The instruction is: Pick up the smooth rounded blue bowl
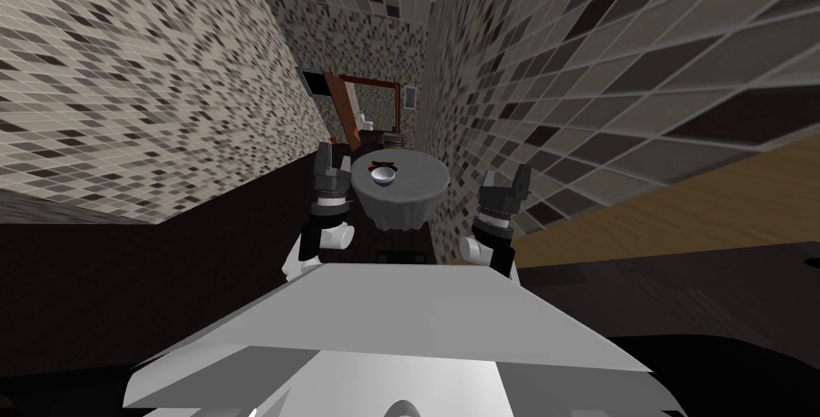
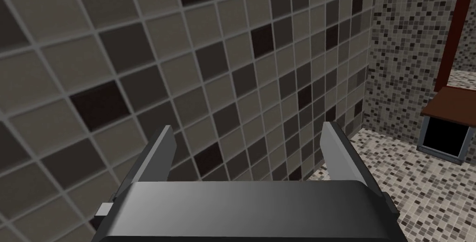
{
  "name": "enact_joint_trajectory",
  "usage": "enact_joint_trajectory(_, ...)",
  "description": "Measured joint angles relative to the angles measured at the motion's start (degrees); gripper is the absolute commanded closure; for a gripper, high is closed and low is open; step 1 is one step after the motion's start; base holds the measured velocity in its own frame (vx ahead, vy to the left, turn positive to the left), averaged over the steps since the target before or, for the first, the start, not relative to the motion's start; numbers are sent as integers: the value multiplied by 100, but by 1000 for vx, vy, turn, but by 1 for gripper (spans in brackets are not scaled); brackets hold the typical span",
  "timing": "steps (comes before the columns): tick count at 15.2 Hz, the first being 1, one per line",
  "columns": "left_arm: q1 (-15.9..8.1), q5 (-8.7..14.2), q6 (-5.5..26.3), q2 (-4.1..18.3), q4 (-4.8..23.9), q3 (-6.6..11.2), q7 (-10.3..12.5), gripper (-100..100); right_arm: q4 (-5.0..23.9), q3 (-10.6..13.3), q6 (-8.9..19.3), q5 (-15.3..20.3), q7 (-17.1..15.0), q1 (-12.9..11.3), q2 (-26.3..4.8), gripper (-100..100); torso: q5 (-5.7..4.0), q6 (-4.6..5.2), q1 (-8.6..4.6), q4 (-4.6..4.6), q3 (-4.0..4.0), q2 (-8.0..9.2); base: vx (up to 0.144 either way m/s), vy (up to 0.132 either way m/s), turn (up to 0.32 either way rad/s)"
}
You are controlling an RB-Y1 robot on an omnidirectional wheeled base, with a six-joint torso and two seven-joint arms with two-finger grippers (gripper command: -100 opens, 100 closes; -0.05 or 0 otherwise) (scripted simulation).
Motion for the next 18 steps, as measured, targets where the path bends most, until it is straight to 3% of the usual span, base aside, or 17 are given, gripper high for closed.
enact_joint_trajectory(6,-523,71,725,112,288,88,157,-100,0,0,0,0,0,0,0,0,0,1,-3,0,0,1,-41,-27,-18)
enact_joint_trajectory(10,-855,60,1213,95,587,44,203,-100,0,0,0,0,0,0,0,0,0,0,-2,0,1,2,-44,-27,-18)
enact_joint_trajectory(18,-1563,123,2039,152,1173,122,385,-100,0,0,0,0,0,0,0,0,1,2,1,-1,-3,-5,-32,-20,-14)
